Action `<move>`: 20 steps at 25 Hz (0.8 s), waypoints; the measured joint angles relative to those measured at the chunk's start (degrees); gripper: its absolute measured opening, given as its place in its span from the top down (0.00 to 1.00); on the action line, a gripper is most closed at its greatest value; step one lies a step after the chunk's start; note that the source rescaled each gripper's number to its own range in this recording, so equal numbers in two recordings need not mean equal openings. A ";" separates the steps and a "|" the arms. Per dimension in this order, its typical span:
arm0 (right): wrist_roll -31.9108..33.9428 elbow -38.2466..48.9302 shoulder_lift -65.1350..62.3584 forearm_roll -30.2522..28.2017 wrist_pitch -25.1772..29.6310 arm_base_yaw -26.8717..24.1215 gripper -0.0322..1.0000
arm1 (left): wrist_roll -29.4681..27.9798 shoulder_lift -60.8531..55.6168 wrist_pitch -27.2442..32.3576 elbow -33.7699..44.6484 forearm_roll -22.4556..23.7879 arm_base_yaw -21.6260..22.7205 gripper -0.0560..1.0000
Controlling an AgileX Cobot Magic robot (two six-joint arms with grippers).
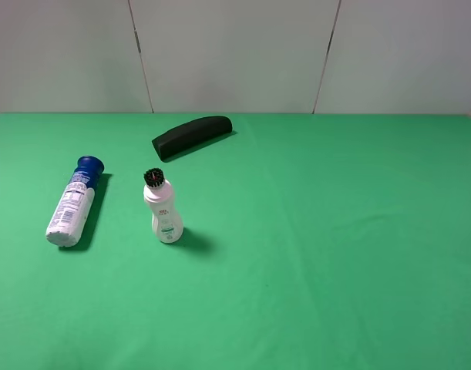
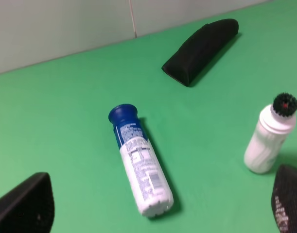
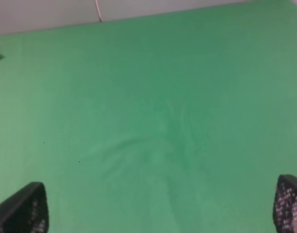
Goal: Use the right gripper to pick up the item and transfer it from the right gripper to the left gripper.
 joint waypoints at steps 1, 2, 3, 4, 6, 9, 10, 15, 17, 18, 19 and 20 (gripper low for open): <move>0.00 0.00 0.00 0.00 0.00 0.00 0.00 | 0.00 -0.12 1.11 0.00 0.07 0.00 0.22; 0.00 0.00 0.00 0.00 0.00 0.00 0.00 | 0.00 -0.12 1.97 0.00 0.11 0.00 0.22; 0.00 0.00 0.00 0.00 0.00 0.00 0.00 | -0.06 -0.12 3.15 0.00 0.11 0.00 0.22; 0.00 0.00 0.00 0.00 0.00 0.00 0.00 | -0.42 -0.12 4.70 0.00 0.05 0.00 0.22; 0.00 0.00 0.00 0.00 0.00 0.00 0.00 | -1.48 -0.12 8.60 0.00 -0.43 0.00 0.22; 0.00 0.00 0.00 0.00 0.00 0.00 0.00 | -2.35 -0.12 13.91 0.00 -0.67 0.00 0.22; 0.00 0.00 0.00 0.00 0.00 0.00 0.00 | -2.99 -0.12 15.38 0.00 -0.75 0.00 0.22; 0.00 0.00 0.00 0.00 0.06 0.00 0.00 | -5.42 -1.50 18.41 0.21 -0.87 0.00 0.22; 0.00 0.00 0.00 0.00 0.06 0.00 0.00 | -5.74 -3.81 17.89 1.68 -1.04 0.00 0.22; 0.00 0.00 0.00 0.00 0.06 0.00 0.00 | -5.78 -5.41 17.62 2.64 -1.38 0.00 0.22; 0.00 0.00 0.00 0.00 0.06 0.00 0.00 | -5.78 -7.21 17.29 4.00 -1.99 0.00 0.22; 0.00 0.00 0.00 0.00 0.06 0.00 0.00 | -5.78 -8.88 17.01 5.48 -2.46 0.00 0.22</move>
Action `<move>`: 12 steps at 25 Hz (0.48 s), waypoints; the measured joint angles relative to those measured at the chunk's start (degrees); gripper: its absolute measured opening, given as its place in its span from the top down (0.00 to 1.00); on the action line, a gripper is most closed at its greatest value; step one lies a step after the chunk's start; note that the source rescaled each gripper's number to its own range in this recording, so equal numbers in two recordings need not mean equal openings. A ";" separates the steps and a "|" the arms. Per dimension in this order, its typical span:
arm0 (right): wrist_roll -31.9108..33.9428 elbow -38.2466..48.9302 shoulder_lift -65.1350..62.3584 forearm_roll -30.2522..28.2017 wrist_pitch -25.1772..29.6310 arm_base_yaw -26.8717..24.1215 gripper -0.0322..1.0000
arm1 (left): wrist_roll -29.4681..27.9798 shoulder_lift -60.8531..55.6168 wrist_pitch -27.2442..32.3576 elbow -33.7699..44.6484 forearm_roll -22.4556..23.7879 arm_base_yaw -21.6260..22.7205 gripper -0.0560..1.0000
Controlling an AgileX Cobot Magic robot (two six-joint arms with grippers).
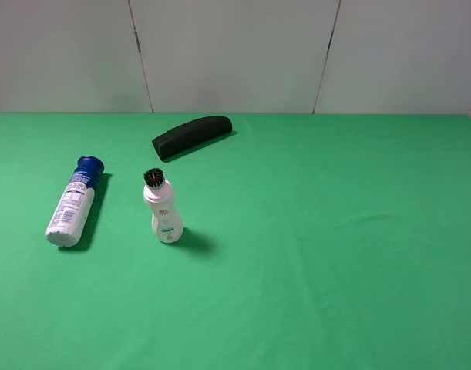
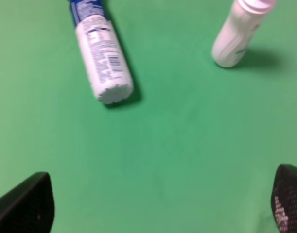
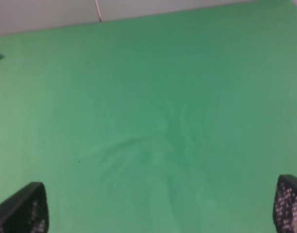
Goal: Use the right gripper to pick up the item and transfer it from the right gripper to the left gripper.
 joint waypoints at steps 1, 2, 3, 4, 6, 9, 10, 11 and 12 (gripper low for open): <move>0.00 0.00 0.00 0.00 0.00 0.00 0.00 | -0.02 -2.01 -0.58 1.06 -0.27 0.00 0.22; 0.00 0.00 0.00 0.00 0.00 0.00 0.00 | -0.07 -3.90 -0.94 1.76 -0.51 0.00 0.22; 0.00 0.00 0.00 0.00 0.00 0.00 0.00 | -0.07 -5.37 -1.20 1.95 -0.62 0.00 0.22; 0.00 0.00 0.00 0.00 0.00 0.00 0.00 | -0.07 -7.05 -1.46 2.01 -0.76 0.00 0.22; 0.00 0.00 0.00 0.00 0.00 0.00 0.00 | -0.07 -8.99 -1.72 2.08 -0.80 0.00 0.22; 0.00 0.00 0.00 0.00 0.00 0.00 0.00 | -0.07 -9.39 -2.06 2.08 -0.80 0.00 0.22; 0.00 0.00 0.00 0.00 0.00 0.00 0.00 | -0.01 -9.40 -2.12 2.08 -0.58 0.00 0.22; 0.00 0.00 0.00 0.05 0.00 0.00 0.00 | 0.04 -9.40 -2.12 2.08 -0.25 0.00 0.22; 0.00 0.00 0.00 0.11 0.00 0.00 0.00 | 0.04 -9.40 -2.12 2.08 -0.05 0.00 0.22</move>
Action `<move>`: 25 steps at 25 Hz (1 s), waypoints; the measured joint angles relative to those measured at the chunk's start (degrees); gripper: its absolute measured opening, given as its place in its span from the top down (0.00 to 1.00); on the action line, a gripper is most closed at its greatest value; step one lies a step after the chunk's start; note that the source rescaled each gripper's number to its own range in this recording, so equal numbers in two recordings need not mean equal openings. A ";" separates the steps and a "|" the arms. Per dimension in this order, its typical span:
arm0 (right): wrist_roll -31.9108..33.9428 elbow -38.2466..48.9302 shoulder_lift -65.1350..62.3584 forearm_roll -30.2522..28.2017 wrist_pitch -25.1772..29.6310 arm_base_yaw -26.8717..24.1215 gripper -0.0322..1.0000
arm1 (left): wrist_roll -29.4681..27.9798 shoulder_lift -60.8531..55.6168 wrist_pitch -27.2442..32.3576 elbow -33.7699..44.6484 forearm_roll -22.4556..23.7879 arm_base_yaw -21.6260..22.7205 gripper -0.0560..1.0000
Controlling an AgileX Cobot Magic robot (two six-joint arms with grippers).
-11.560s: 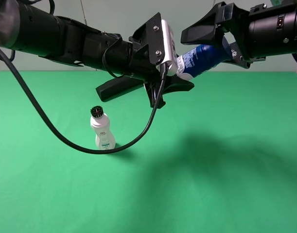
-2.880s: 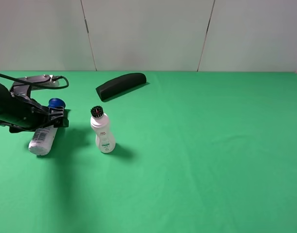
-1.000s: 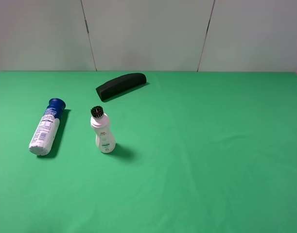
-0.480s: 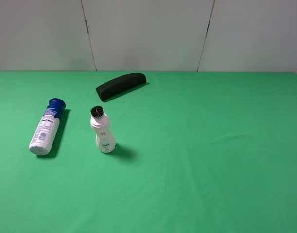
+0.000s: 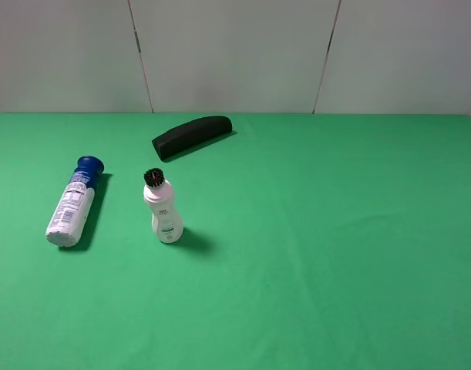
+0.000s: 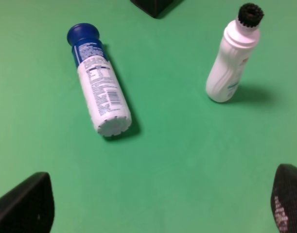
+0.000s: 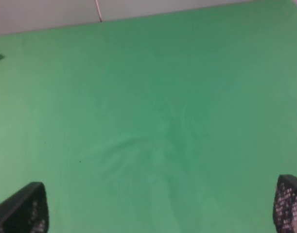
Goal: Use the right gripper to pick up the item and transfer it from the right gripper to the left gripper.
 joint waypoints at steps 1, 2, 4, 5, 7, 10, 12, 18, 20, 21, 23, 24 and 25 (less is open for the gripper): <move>0.00 0.00 0.00 0.00 0.00 0.00 0.00 | 0.00 0.00 0.00 0.00 0.12 0.00 0.22; 0.00 0.00 0.00 0.05 0.00 0.00 0.00 | 0.00 0.00 0.00 0.00 0.16 0.00 0.22; 0.00 0.00 0.00 0.05 0.00 0.00 0.00 | 0.00 0.00 0.00 0.00 0.23 0.00 0.22; 0.00 0.00 0.00 0.05 0.00 0.00 0.00 | 0.00 0.00 0.00 0.00 0.23 0.00 0.22; 0.00 0.00 0.00 0.05 0.00 0.00 0.00 | 0.00 0.00 0.00 0.00 0.24 0.00 0.22; 0.00 0.00 0.00 0.05 0.00 0.00 0.00 | 0.00 0.00 0.00 0.00 0.29 0.00 0.22; 0.00 0.00 0.00 0.05 -0.07 0.00 0.00 | 0.00 0.00 0.00 0.00 0.29 0.00 0.22; 0.00 0.00 0.00 0.11 -0.07 0.00 0.00 | 0.00 0.00 0.00 0.00 0.29 0.00 0.22; 0.00 0.00 0.00 0.11 -0.07 0.00 0.00 | 0.00 0.00 0.00 0.00 0.29 0.00 0.22; 0.00 0.00 0.00 0.11 -0.07 0.00 0.00 | 0.00 0.00 0.00 0.00 0.29 0.00 0.22; 0.00 0.00 0.00 0.11 -0.07 0.00 0.00 | 0.00 0.00 0.00 0.00 0.29 0.00 0.22; 0.00 0.00 0.00 0.11 -0.07 0.00 0.00 | 0.00 0.00 0.00 0.00 0.29 0.00 0.22; 0.00 0.00 0.00 0.11 -0.07 0.00 0.00 | 0.00 0.00 0.00 0.00 0.29 0.00 0.22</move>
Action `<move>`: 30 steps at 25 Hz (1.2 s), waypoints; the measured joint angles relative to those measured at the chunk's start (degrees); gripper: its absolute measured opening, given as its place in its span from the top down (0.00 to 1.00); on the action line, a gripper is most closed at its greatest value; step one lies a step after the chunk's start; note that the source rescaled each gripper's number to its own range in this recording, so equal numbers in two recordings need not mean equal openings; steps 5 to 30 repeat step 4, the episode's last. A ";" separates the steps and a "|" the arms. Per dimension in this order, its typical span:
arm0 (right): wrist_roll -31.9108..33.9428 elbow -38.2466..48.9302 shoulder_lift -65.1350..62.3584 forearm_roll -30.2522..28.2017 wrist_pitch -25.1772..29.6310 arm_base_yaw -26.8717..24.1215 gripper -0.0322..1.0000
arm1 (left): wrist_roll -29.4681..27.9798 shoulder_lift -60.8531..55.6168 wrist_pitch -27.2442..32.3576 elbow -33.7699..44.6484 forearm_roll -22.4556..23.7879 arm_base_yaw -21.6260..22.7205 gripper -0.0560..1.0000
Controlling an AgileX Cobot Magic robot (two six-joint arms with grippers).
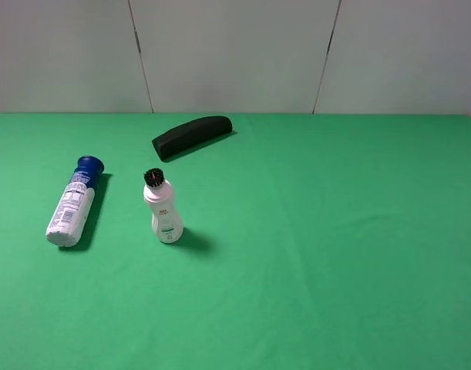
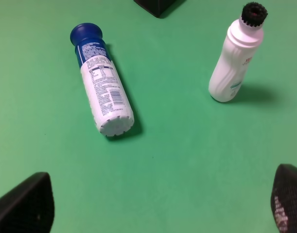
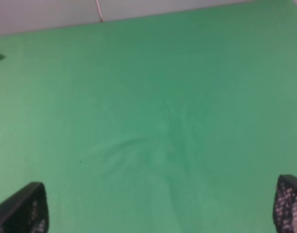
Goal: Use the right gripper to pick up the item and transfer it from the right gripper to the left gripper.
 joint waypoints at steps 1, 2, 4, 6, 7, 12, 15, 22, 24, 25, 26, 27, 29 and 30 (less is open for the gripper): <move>0.00 0.00 0.00 0.00 0.00 0.00 0.00 | 0.00 0.00 0.00 0.00 0.00 0.00 0.22; 0.00 0.00 0.00 0.00 0.00 0.00 0.00 | 0.00 0.00 0.00 0.00 0.00 0.00 0.22; 0.00 0.00 0.00 0.00 0.00 0.00 0.00 | 0.00 0.00 0.00 0.00 0.00 0.00 0.22; 0.00 0.00 0.00 0.00 0.00 0.00 0.00 | 0.00 0.00 0.00 0.00 0.00 0.00 0.22; 0.00 0.00 0.00 0.00 0.00 0.00 0.00 | 0.00 0.00 0.00 0.00 0.00 0.00 0.22; 0.00 0.00 0.00 0.00 0.00 0.00 0.00 | 0.00 0.00 0.00 0.00 0.00 0.00 0.22; 0.00 0.00 0.00 0.00 0.00 0.00 0.00 | 0.00 0.00 0.00 0.00 0.00 0.00 0.22; 0.00 0.00 0.00 0.00 0.00 0.00 0.00 | 0.00 0.00 0.00 0.00 0.00 0.00 0.22; 0.00 0.00 0.00 0.00 0.00 0.00 0.00 | 0.00 0.00 0.00 0.00 0.00 0.00 0.22; 0.00 0.00 0.00 0.00 0.00 0.00 0.00 | 0.00 0.00 0.00 0.00 0.00 0.00 0.22; 0.00 0.00 0.00 0.00 0.00 0.00 0.00 | 0.00 0.00 0.00 0.00 0.00 0.00 0.22; 0.00 0.00 0.00 0.00 0.00 0.00 0.00 | 0.00 0.00 0.00 0.00 0.00 0.00 0.22; 0.00 0.00 0.00 0.00 0.00 0.00 0.00 | 0.00 0.00 0.00 0.00 0.00 0.00 0.22; 0.00 0.00 0.00 0.00 0.00 0.00 0.00 | 0.00 0.00 0.00 0.00 0.00 0.00 0.22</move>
